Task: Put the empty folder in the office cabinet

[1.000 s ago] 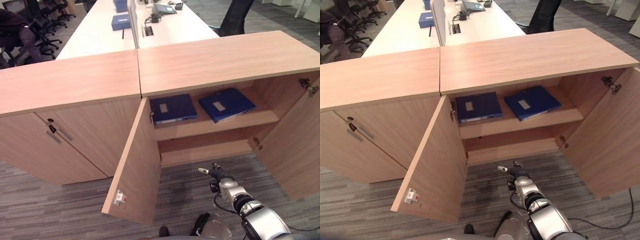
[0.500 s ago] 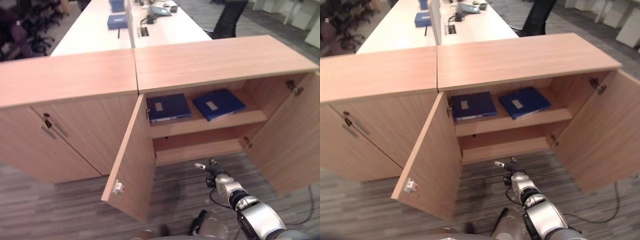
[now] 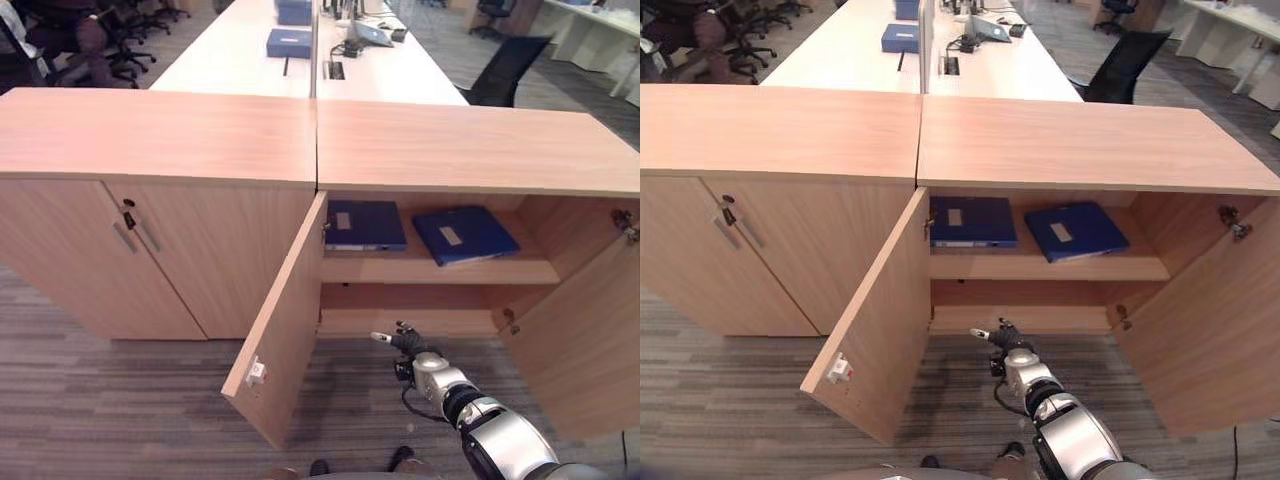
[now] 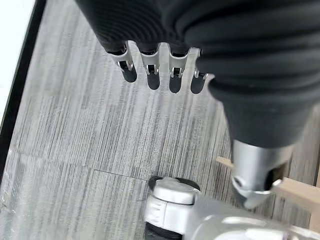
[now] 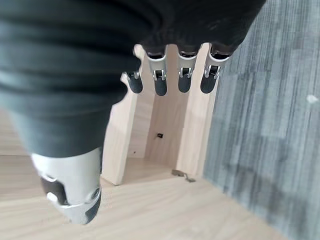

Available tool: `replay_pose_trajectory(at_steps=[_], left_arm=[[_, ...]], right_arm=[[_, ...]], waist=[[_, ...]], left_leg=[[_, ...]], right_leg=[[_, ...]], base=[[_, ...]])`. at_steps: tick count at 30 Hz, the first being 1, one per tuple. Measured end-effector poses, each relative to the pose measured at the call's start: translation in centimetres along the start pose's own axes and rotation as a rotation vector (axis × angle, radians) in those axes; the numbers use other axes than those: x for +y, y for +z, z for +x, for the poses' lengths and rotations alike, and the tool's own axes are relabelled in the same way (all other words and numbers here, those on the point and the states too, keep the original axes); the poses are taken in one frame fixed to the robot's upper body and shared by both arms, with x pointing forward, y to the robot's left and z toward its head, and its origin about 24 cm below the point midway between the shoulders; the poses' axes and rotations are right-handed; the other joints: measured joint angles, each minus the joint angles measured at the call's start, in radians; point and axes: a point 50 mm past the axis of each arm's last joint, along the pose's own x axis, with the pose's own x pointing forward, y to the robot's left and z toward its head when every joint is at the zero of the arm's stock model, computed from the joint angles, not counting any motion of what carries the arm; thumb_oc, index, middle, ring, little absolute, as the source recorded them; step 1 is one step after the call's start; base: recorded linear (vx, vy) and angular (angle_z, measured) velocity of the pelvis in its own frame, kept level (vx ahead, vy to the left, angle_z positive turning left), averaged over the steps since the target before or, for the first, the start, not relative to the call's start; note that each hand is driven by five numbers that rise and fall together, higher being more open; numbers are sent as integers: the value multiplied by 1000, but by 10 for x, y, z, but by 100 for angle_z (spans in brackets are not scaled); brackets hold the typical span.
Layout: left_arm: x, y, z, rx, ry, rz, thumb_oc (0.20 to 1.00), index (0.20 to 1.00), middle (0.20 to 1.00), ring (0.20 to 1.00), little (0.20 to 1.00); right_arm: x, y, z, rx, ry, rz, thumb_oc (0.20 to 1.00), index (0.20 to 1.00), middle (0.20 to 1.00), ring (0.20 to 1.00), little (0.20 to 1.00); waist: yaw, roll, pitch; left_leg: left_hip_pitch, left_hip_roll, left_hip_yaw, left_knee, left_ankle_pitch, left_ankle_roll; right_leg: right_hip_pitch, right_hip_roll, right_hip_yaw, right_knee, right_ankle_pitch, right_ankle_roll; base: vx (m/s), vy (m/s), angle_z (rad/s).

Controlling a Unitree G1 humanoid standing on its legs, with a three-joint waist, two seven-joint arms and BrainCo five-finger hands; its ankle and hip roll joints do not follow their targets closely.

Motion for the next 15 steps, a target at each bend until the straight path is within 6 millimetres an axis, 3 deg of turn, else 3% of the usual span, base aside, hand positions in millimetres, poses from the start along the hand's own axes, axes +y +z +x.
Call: replay_pose_trajectory(at_steps=[3, 9, 11, 13, 14, 15], left_arm=[[1, 4, 0, -12, 10, -5, 1000, 1000, 1000, 1000, 1000], [-2, 25, 1, -72, 17, -12, 1000, 1000, 1000, 1000, 1000], [-4, 29, 1, -84, 12, -31, 1000, 1000, 1000, 1000, 1000], [-5, 31, 1, -96, 14, -44, 1000, 1000, 1000, 1000, 1000], [-7, 31, 1, -96, 13, -51, 1000, 1000, 1000, 1000, 1000], [-8, 29, 1, -91, 12, -52, 1000, 1000, 1000, 1000, 1000]], right_arm=[[-2, 1, 0, -3, -7, -2, 1000, 1000, 1000, 1000, 1000], [-14, 2, 1, -11, -45, -9, 1000, 1000, 1000, 1000, 1000], [-19, 2, 1, -13, -63, -13, 1000, 1000, 1000, 1000, 1000], [-27, 2, 1, -15, -82, -19, 1000, 1000, 1000, 1000, 1000], [-32, 0, 1, -11, -94, -26, 1000, 1000, 1000, 1000, 1000], [-35, 1, 1, -18, -103, -28, 1000, 1000, 1000, 1000, 1000]], waist=[[-10, -3, 1], [-28, 13, 15], [-35, 24, 24], [-43, 32, 33], [-42, 33, 37], [-41, 39, 40]], left_leg=[[-2, 24, -18, -9, 18, 28], [-12, 95, -61, -10, 24, 6], [-16, 130, -83, -11, 26, -15], [-29, 154, -116, -6, 26, -47], [-32, 160, -136, 1, 26, -47], [-34, 170, -143, 5, 18, -68]], right_leg=[[-2, 13, -18, 1, -19, -4], [-2, 72, -47, 39, -122, -48], [4, 105, -61, 44, -160, -73], [16, 129, -86, 45, -192, -128], [22, 136, -96, 47, -213, -163], [18, 138, -98, 63, -220, -174]], base=[[59, -158, 8], [56, -173, 13], [36, -180, 24], [27, -171, 30], [23, -101, 21], [36, -167, 19]])
